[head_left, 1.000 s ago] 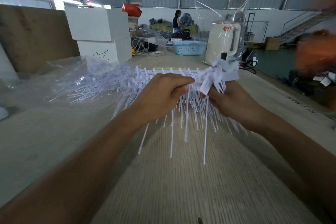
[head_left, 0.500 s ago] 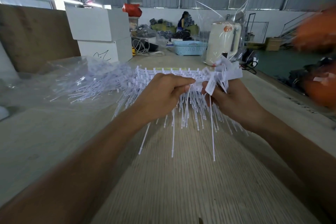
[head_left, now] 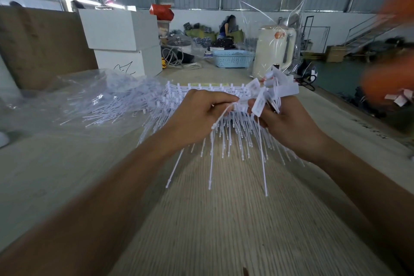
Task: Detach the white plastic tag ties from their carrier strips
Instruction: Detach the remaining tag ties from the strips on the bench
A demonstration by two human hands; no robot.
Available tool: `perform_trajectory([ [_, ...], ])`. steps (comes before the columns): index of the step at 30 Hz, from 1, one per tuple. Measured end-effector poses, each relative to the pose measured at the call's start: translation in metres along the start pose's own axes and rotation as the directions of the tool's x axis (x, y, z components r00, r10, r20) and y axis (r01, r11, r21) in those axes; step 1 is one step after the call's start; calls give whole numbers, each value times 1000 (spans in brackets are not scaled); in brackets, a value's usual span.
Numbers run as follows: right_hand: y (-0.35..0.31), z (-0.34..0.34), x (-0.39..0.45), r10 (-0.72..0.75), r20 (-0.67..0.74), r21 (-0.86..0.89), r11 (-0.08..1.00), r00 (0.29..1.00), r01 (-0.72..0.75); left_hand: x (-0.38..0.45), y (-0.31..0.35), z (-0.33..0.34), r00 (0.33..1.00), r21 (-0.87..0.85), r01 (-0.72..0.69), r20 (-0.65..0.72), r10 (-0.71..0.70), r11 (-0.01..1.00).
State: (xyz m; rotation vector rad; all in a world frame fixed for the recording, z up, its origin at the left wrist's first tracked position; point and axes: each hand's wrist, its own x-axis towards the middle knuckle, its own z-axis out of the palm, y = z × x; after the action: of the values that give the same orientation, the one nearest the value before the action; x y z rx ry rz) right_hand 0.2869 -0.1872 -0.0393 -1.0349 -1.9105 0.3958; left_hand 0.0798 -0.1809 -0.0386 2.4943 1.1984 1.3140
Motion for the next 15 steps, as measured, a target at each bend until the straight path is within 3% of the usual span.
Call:
perform_trajectory([
  [4, 1, 0, 1, -15, -12, -24, 1000, 1000, 15, 2, 1, -1, 999, -48, 37, 7, -37, 998],
  [10, 6, -6, -1, -152, -1, -163, 975, 988, 150, 0, 2, 1, 990, -145, 132, 71, -122, 981],
  [15, 7, -7, 4, -34, -21, -75, 997, 999, 32, 0, 7, -1, 995, -58, 94, 45, -91, 994],
])
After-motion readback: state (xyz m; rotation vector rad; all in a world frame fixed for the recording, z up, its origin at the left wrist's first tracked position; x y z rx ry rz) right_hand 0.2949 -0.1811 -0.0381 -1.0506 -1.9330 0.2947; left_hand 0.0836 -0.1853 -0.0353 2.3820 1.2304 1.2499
